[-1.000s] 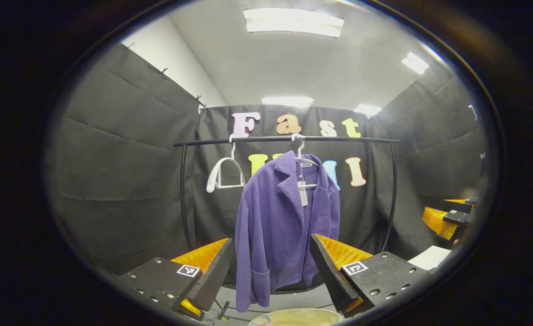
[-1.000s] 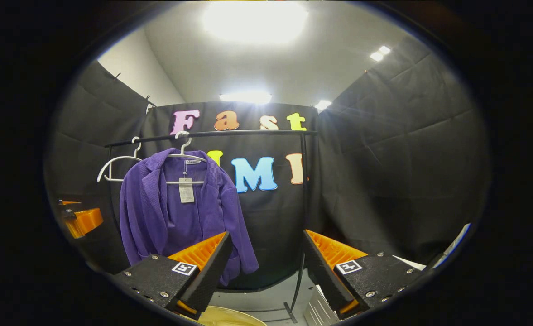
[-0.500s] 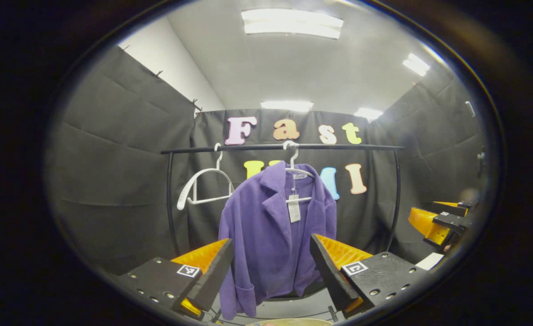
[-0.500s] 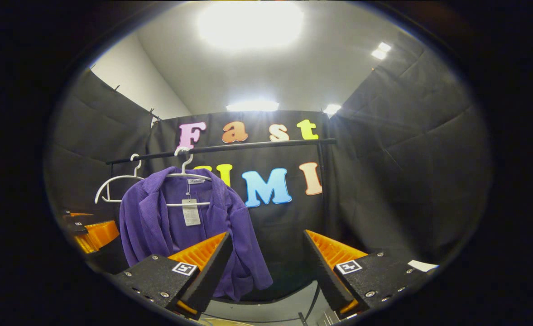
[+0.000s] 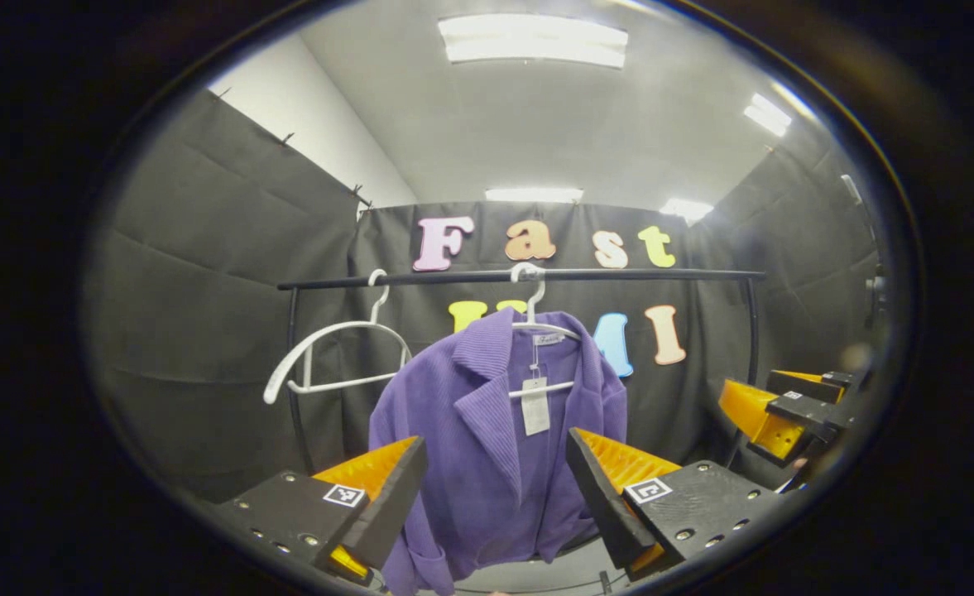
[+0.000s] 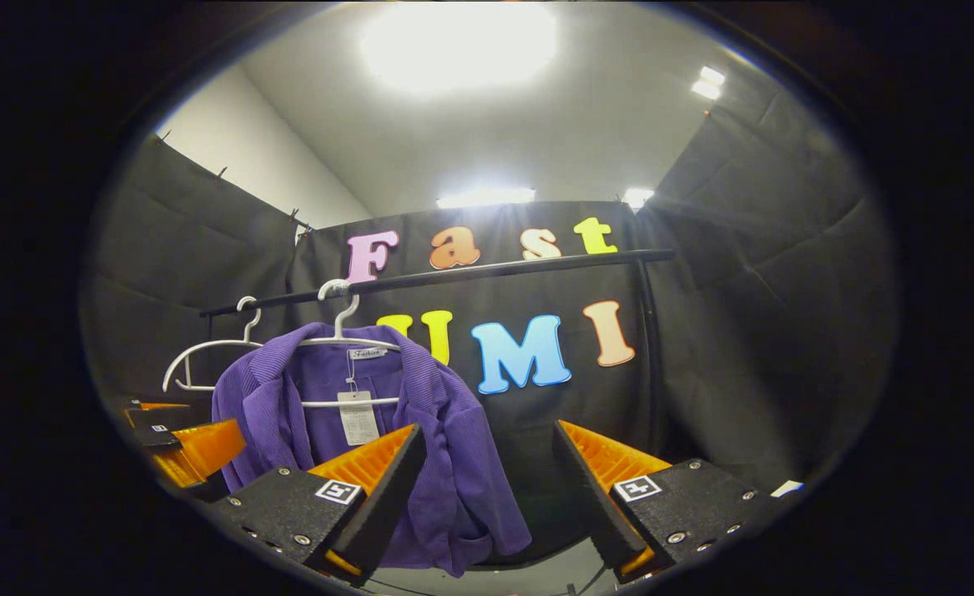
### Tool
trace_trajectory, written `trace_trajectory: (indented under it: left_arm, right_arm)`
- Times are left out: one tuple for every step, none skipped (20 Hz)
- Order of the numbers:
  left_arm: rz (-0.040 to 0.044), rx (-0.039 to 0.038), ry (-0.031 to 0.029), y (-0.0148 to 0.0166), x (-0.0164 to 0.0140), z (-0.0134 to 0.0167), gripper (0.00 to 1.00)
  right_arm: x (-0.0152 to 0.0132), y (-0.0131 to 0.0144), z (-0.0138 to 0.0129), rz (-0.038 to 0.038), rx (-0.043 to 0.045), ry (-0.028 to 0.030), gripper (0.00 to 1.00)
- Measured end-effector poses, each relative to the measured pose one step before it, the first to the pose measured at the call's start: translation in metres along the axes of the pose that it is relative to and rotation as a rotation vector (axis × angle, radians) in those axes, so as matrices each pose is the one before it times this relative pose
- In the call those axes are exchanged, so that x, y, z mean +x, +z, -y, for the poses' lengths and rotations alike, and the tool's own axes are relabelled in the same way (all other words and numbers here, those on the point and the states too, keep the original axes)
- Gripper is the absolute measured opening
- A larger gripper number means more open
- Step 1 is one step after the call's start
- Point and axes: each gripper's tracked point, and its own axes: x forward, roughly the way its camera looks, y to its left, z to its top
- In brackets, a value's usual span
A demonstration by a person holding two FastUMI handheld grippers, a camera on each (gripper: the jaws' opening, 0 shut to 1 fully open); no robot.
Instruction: Grasp the clothes on the hanger with both hands and then place them into the laundry hamper below.
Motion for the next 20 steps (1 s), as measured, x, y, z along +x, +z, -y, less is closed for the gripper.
trace_trajectory:
  left_arm:
    - [0.00057, -0.00174, 0.00815, -0.00222, 0.00540, 0.00023, 0.96]
    - [-0.00296, -0.00537, 0.00572, -0.00188, 0.00483, 0.00140, 1.00]
    - [-0.00491, -0.00574, 0.00653, -0.00228, 0.00465, 0.00222, 1.00]
    - [-0.00639, -0.00289, 0.00648, -0.00232, 0.00612, 0.00164, 1.00]
    - [-0.00217, -0.00008, 0.01136, -0.00342, 0.00753, -0.00035, 1.00]
    - [-0.00272, 0.00145, 0.01564, -0.00239, 0.00918, -0.00097, 0.96]
    - [-0.00192, 0.00093, 0.01282, -0.00208, 0.00733, -0.00088, 0.97]
    - [-0.00114, 0.00246, 0.01629, -0.00243, 0.00818, -0.00213, 0.97]
    - [-0.00325, 0.00256, 0.01904, -0.00286, 0.00697, -0.00185, 1.00]
    - [-0.00676, 0.00131, 0.01868, -0.00528, 0.00658, -0.00133, 0.97]
    - [-0.00937, -0.00110, 0.01805, -0.00519, 0.00695, -0.00159, 1.00]
    - [-0.00950, -0.00481, 0.01489, -0.00573, 0.00595, 0.00030, 1.00]
    - [-0.00670, -0.00617, 0.01675, -0.00410, 0.00582, -0.00123, 0.97]
    - [-0.00964, -0.00308, 0.01297, -0.00442, 0.00603, -0.00175, 1.00]
    - [-0.01162, -0.00076, 0.01852, -0.00588, 0.00679, -0.00167, 0.97]
    - [-0.01058, -0.00117, 0.01448, -0.00327, 0.00571, -0.00161, 1.00]
    - [-0.00410, -0.00005, 0.01042, -0.00348, 0.00698, -0.00032, 1.00]
    - [-0.00136, 0.00488, 0.01373, -0.00109, 0.00627, -0.00254, 1.00]
    - [0.00317, 0.00310, 0.01530, 0.00011, 0.00407, -0.00325, 0.97]
    - [0.00308, 0.00059, 0.01260, -0.00053, 0.00347, -0.00249, 1.00]
  right_arm:
    - [0.00684, 0.00110, -0.00104, 0.00031, 0.00387, 0.01158, 0.94]
    - [0.00698, 0.00131, -0.00164, 0.00177, 0.00663, 0.01272, 0.95]
    - [0.00766, 0.00140, -0.00148, 0.00291, 0.00646, 0.01347, 0.95]
    - [0.00720, 0.00092, -0.00170, 0.00242, 0.00299, 0.01340, 0.95]
    - [0.00754, 0.00049, -0.00127, -0.00028, 0.00016, 0.01297, 0.95]
    - [0.00805, -0.00022, -0.00186, -0.00060, -0.00123, 0.01254, 0.95]
    - [0.00789, -0.00046, -0.00098, -0.00196, -0.00208, 0.01325, 0.95]
    - [0.00785, -0.00165, -0.00202, -0.00243, -0.00070, 0.01511, 0.95]
    - [0.00880, -0.00165, -0.00270, -0.00284, -0.00064, 0.01509, 0.95]
    - [0.00779, -0.00267, -0.00229, -0.00543, 0.00019, 0.01508, 0.95]
    - [0.00769, -0.00308, -0.00313, -0.00655, 0.00029, 0.01592, 0.95]
    - [0.00840, -0.00417, -0.00300, -0.00532, 0.00234, 0.01537, 0.95]
    - [0.00799, -0.00378, -0.00380, -0.00588, 0.00231, 0.01509, 0.95]
    - [0.00778, -0.00515, -0.00457, -0.00760, 0.00193, 0.01702, 0.95]
    - [0.00740, -0.00487, -0.00346, -0.00790, -0.00160, 0.01614, 0.95]
    - [0.00783, -0.00459, -0.00201, -0.00431, -0.00557, 0.00860, 0.94]
    - [0.00654, -0.00375, -0.00198, -0.00417, -0.00332, 0.00947, 0.95]
    - [0.00606, -0.00507, -0.00305, -0.00773, 0.00332, 0.01055, 0.94]
    - [0.00663, -0.00481, -0.00235, -0.00967, 0.00766, 0.01113, 0.94]
    - [0.00607, -0.00485, -0.00159, -0.01003, 0.00715, 0.00739, 0.95]
